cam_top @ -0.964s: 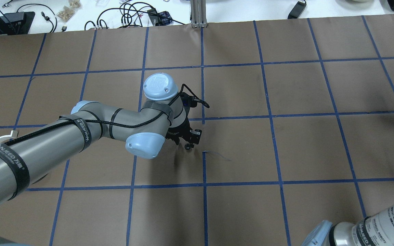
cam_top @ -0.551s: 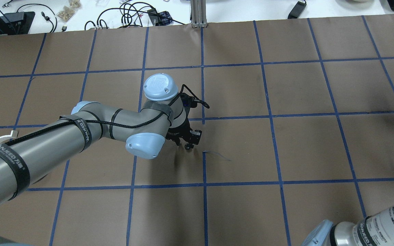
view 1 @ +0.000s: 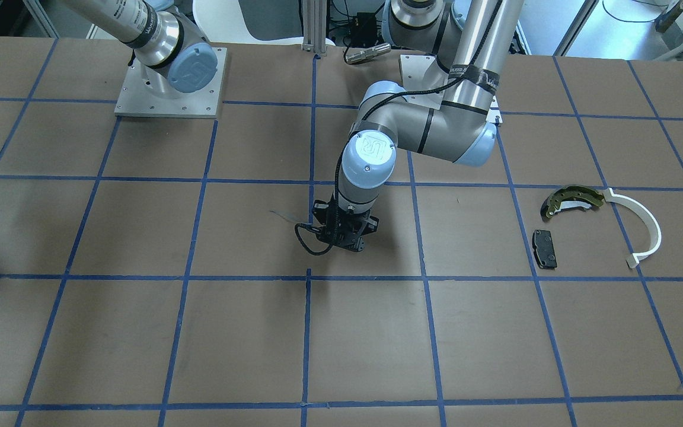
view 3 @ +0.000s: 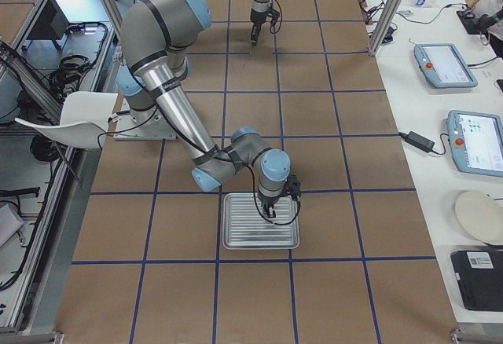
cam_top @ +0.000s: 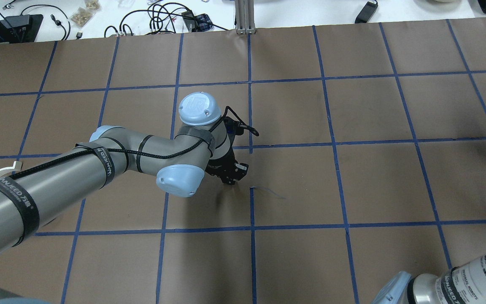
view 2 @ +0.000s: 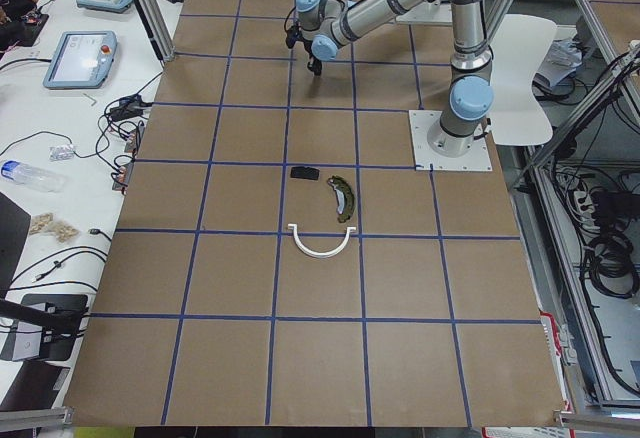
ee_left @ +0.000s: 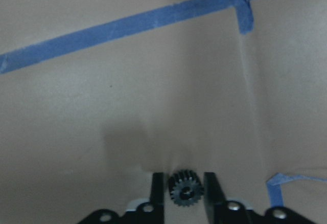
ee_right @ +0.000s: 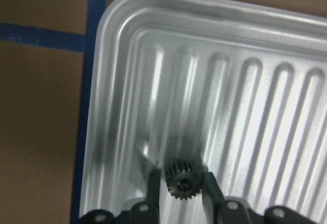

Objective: Place bearing gear from tray to pile

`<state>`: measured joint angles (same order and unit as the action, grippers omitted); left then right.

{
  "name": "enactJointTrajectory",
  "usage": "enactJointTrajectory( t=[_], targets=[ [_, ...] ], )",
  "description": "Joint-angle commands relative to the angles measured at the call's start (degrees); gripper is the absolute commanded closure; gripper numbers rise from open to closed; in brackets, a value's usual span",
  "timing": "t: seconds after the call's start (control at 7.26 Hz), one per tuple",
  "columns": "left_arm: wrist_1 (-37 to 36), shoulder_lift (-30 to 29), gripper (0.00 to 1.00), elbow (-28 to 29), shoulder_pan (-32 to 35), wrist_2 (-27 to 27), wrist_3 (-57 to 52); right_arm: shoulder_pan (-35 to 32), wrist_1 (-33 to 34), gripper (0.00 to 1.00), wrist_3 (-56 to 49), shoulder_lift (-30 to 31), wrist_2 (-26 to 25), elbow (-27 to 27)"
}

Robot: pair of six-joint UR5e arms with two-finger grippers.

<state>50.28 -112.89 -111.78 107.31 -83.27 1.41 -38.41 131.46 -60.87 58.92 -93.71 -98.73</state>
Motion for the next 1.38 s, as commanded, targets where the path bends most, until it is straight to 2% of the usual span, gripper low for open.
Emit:
enactJointTrajectory(
  t=[0.0,0.14,0.28,0.41,0.55,0.96,1.24],
  targets=[
    [0.4,1.7,1.0,0.5,-0.2,-0.3,-0.1,0.0,-0.1,0.88,0.0,0.1,0.4,0.0],
    [2.1,2.6,1.0,2.1,-1.0,-0.5,-0.3,0.0,-0.3,0.98,0.4,0.3,0.3,0.1],
    [8.8,3.4,1.0,7.0,-4.1,-0.6,-1.6,-0.2,-0.7,1.0,1.4,1.9,0.3,-0.2],
    [19.0,4.2,1.0,13.7,-8.5,-2.4,-3.8,-1.1,-3.2,1.0,6.2,4.7,0.5,-1.2],
    [26.8,4.9,1.0,18.9,-13.2,-7.1,-7.5,-5.8,-6.5,1.0,12.0,7.5,0.6,-2.4],
    [29.6,6.0,1.0,19.9,-31.9,-11.4,-18.6,-23.0,-8.8,1.0,24.2,13.7,0.7,-6.5],
    [29.6,5.9,1.0,18.9,-41.6,-11.6,-25.9,-37.4,-8.8,1.0,39.9,14.9,0.7,-7.6]
  ],
)
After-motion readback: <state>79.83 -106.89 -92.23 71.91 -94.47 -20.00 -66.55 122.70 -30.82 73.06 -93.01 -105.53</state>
